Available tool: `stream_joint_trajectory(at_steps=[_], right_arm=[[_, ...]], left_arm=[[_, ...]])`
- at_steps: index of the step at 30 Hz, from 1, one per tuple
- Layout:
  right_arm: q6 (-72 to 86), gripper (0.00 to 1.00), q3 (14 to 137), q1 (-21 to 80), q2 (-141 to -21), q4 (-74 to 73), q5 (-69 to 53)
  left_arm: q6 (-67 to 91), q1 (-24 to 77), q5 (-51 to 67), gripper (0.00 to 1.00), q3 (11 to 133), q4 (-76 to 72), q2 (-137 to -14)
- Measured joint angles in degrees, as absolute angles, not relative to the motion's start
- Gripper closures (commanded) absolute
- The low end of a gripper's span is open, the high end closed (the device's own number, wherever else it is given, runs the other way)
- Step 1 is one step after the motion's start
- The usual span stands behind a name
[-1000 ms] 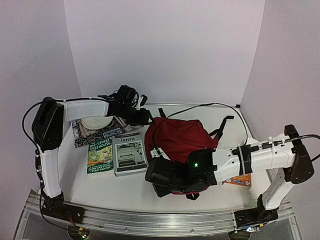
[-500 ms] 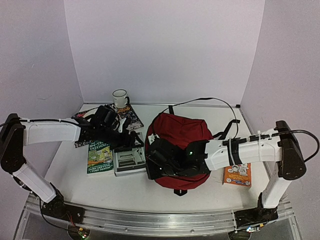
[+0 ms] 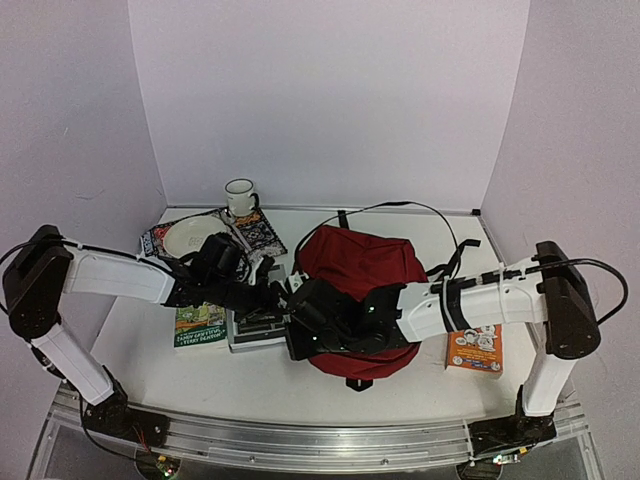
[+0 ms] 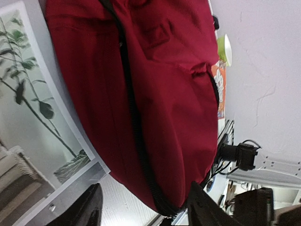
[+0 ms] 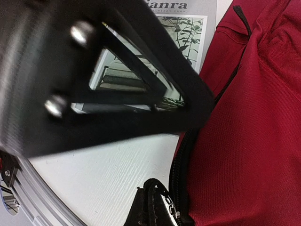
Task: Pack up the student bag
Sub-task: Hold the largest pocket of the student bag, then unzip the largest pocket of the student bag.
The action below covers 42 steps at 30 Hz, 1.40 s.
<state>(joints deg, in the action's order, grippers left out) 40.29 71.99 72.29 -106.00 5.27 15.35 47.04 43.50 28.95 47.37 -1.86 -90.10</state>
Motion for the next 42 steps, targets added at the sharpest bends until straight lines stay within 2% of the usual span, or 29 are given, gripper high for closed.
stream_joint_trajectory(at_steps=[3, 7, 11, 20, 28, 31, 34, 39, 42], right_arm=[[40.3, 1.0, 71.7, 72.3, -106.0, 5.6, 15.3], [40.5, 1.0, 70.9, 72.3, -106.0, 6.0, 15.3], [40.6, 1.0, 69.5, 72.3, -105.6, 6.0, 15.2], [42.3, 1.0, 67.3, 72.3, -98.7, 0.1, 15.7], [46.5, 1.0, 61.2, 71.6, -87.8, -9.3, 18.0], [47.6, 1.0, 59.6, 71.7, -86.8, -10.7, 19.0], [47.6, 1.0, 59.4, 71.6, -86.8, -11.2, 21.1], [45.2, 1.0, 63.0, 71.3, -90.3, -10.0, 23.2], [43.4, 1.0, 65.5, 70.9, -93.1, -7.9, 23.1]], left_arm=[[47.6, 44.9, 29.8, 0.52, 48.0, -3.2, -92.9], [48.3, 46.0, 30.4, 0.69, 48.1, -4.7, -95.1], [48.3, 46.3, 30.8, 0.99, 49.1, -5.1, -96.5], [44.0, 45.5, 29.8, 1.0, 56.2, -2.1, -98.8], [35.3, 38.7, 29.4, 1.0, 67.8, 6.0, -103.3], [30.9, 36.4, 28.8, 0.98, 74.1, 10.5, -106.7], [26.2, 35.1, 28.0, 0.92, 80.8, 15.4, -110.6], [23.5, 33.2, 26.6, 0.56, 85.2, 18.2, -112.8], [24.8, 31.7, 25.3, 0.39, 84.6, 18.5, -111.6]])
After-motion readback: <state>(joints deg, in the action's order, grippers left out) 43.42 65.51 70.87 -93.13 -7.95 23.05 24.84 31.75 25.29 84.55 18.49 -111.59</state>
